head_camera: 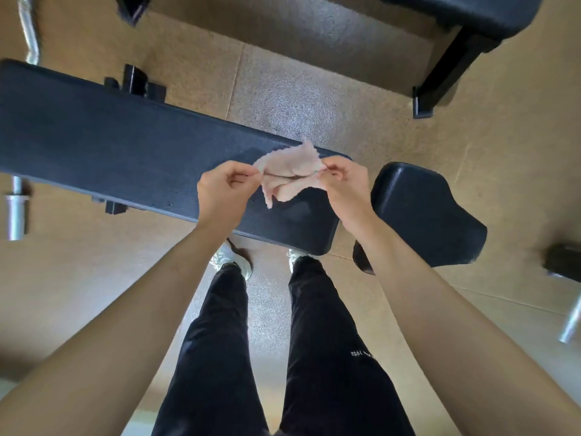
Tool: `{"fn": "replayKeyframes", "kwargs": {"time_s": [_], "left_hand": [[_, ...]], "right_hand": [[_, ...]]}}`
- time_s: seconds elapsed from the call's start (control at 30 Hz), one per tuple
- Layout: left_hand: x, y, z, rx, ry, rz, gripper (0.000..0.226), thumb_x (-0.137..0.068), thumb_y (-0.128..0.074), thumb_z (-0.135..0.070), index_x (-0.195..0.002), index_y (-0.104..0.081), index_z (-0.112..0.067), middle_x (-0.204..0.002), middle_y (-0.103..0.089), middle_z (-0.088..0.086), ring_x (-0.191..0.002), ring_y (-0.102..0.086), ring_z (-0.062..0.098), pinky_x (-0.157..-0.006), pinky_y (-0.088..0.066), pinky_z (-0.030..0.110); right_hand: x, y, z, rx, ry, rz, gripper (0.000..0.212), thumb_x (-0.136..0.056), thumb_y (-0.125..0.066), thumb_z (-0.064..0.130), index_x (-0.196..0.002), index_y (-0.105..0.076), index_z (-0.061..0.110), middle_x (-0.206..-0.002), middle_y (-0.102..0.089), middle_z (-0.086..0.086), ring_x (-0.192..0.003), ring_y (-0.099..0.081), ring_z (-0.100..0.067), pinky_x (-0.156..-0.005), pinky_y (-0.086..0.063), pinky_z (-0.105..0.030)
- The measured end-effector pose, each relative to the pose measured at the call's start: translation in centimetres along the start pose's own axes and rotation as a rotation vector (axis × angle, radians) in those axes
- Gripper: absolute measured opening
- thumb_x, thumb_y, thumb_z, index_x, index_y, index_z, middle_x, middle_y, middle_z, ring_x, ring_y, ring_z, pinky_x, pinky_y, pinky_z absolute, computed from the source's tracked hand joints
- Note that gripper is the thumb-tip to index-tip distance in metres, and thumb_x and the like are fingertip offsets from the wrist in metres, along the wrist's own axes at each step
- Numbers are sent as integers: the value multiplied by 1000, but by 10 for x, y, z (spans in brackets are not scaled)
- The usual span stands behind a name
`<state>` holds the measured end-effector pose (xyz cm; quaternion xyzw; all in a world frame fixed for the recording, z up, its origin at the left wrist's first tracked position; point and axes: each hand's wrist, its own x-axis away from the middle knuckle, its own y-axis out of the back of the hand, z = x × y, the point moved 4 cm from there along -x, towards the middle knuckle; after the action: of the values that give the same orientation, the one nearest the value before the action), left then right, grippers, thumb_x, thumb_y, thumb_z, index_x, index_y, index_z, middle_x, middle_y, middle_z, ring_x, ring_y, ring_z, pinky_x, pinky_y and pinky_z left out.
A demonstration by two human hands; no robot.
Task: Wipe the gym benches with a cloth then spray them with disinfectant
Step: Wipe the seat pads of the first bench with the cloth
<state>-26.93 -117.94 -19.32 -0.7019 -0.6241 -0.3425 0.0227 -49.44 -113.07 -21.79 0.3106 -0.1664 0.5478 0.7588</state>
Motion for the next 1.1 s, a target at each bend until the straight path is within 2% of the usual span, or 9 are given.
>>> {"fn": "replayKeyframes", "kwargs": {"time_s": [0.1,0.23,0.33,0.47,0.63,0.73,0.8,0.9,1.1], "left_hand": [[-10,1,-10,-24,-92,-21,16,-88,-80,-26,-101,-72,-20,-78,-67,-5,-70,-61,7,-71,-52,24],[-18,1,-15,-18,-125,-22,21,-91,-77,-38,-100,-76,-19,-80,-67,-1,-70,-57,8,-68,-47,19],[-19,-5,-2,28,-86,-22,19,-90,-78,-35,-97,-77,-17,-81,-67,4,-73,-58,12,-68,-48,25],[-24,-16,19,70,-62,-3,18,-89,-75,-33,-98,-75,-17,-82,-68,4,-75,-60,13,-70,-49,29],[-29,-28,70,-238,154,-38,40,-93,-68,-22,-132,-64,-22,-122,-68,-5,-95,-64,12,-95,-55,37],[-19,-26,97,-435,154,-35,48,-93,-66,-22,-141,-58,-19,-138,-60,3,-122,-56,24,-102,-43,34],[-10,-23,112,-582,125,-19,58,-93,-68,-26,-148,-50,-20,-153,-46,6,-137,-42,28,-105,-37,36],[2,-23,136,-768,124,56,77,-91,-73,-34,-158,-34,-27,-170,-16,3,-150,-23,31,-113,-36,50],[6,-25,154,-895,49,86,87,-91,-75,-37,-161,-25,-30,-172,-3,0,-154,-13,34,-110,-43,55]], "right_hand": [[-8,25,16,29,113,-94,19,-90,-61,-7,-97,-73,6,-84,-69,2,-70,-60,8,-76,-49,-14],[-14,47,24,57,193,-171,24,-92,-57,-4,-106,-75,6,-97,-73,-4,-86,-66,-10,-81,-54,-22],[-12,50,10,92,155,-205,28,-93,-56,-5,-107,-76,9,-98,-73,3,-88,-64,-5,-83,-52,-17],[-13,44,-28,148,64,-165,29,-92,-58,-3,-111,-75,13,-103,-74,2,-99,-68,-15,-96,-55,-34],[-14,30,-60,576,6,-197,38,-89,-62,4,-126,-67,13,-123,-66,-9,-113,-61,-27,-97,-50,-37],[-10,-1,-65,771,305,-140,32,-83,-69,9,-114,-65,9,-117,-62,-14,-102,-57,-35,-85,-53,-48],[-12,-25,-77,943,492,-49,40,-86,-70,19,-124,-61,13,-132,-59,-13,-117,-54,-37,-93,-50,-50],[-24,-52,-93,1169,677,126,55,-99,-53,35,-151,-43,19,-161,-35,-10,-148,-28,-41,-118,-27,-55],[-82,-44,-101,1413,860,257,67,-104,-22,64,-162,-14,32,-171,-11,0,-156,-8,-37,-123,-13,-60]]}}
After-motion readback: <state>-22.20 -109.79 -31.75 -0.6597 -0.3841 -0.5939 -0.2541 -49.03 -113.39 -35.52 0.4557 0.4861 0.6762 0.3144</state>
